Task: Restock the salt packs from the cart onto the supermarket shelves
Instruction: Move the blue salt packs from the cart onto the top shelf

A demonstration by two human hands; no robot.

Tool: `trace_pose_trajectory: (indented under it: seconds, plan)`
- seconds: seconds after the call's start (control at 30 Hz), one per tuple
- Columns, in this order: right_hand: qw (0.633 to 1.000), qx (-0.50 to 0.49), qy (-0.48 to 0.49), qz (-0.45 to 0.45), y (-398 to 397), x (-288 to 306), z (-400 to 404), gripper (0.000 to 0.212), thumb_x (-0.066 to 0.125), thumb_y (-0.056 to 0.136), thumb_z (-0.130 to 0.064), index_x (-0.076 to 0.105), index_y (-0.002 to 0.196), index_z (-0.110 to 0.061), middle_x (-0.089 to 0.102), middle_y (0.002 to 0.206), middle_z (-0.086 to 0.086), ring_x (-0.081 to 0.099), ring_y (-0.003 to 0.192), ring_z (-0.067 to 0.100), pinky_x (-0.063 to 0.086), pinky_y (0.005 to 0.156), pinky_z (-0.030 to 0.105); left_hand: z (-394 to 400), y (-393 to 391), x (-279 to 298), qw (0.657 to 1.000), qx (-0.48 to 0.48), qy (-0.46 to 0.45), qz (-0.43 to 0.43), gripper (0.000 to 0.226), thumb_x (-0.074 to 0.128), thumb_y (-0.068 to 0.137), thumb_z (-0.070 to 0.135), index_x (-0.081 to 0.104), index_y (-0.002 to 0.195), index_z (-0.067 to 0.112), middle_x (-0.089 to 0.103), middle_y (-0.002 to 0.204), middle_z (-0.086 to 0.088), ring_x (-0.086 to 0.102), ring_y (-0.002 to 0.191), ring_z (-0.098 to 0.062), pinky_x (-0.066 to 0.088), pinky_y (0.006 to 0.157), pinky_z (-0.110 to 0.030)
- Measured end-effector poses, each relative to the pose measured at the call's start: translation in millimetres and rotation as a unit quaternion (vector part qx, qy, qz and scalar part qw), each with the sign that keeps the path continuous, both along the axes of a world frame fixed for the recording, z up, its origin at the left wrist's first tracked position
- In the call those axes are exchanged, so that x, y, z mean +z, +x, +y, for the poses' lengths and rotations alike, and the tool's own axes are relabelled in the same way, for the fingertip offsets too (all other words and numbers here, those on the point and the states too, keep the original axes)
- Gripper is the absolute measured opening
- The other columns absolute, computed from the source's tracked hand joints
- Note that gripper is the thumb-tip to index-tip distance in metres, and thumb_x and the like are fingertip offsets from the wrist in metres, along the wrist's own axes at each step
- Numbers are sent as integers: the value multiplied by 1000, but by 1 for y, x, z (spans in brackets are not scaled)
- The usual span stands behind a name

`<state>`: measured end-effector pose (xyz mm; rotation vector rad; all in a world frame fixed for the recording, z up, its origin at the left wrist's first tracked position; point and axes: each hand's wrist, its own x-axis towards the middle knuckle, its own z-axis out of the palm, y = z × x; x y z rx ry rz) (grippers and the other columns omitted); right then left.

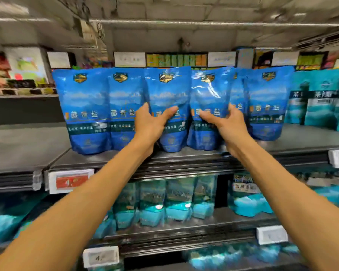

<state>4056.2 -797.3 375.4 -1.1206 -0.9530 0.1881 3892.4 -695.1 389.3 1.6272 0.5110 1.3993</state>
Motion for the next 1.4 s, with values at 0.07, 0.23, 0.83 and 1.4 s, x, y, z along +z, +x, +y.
trace_pose_trajectory:
  seconds: [0.07, 0.23, 0.83, 1.4]
  plan:
    - [999, 22, -43, -24, 13, -8, -1, 49, 77, 79, 3, 59, 124, 1, 73, 113, 11, 71, 98, 18, 57, 91, 33, 6, -3, -6, 999, -6, 23, 35, 39, 81, 78, 13, 63, 112, 7, 73, 105, -3, 66, 74, 5, 53, 70, -13]
    - [974, 8, -153, -168, 32, -9, -16, 49, 86, 73, -13, 66, 117, -16, 75, 94, -24, 66, 87, -14, 47, 67, 3, 10, -24, -16, 950, 55, 118, 284, 60, 90, 64, 37, 61, 113, 16, 73, 104, 1, 64, 82, -17, 52, 73, -30]
    - [923, -144, -249, -255, 15, -13, -20, 60, 80, 70, -56, 54, 101, -12, 57, 84, 4, 46, 70, 17, 41, 62, 33, 4, -47, -22, 865, 215, 256, 375, 84, 62, 55, 78, 38, 101, 12, 61, 71, -6, 60, 70, -27, 53, 64, -48]
    - [933, -274, -57, -228, -4, -34, -76, 24, 63, 96, -34, 60, 106, -12, 66, 101, 3, 62, 92, 11, 49, 79, 22, -44, -56, -38, 905, 225, 345, 105, 18, 46, 101, 34, 48, 97, 17, 55, 85, 4, 50, 70, -10, 37, 61, -16]
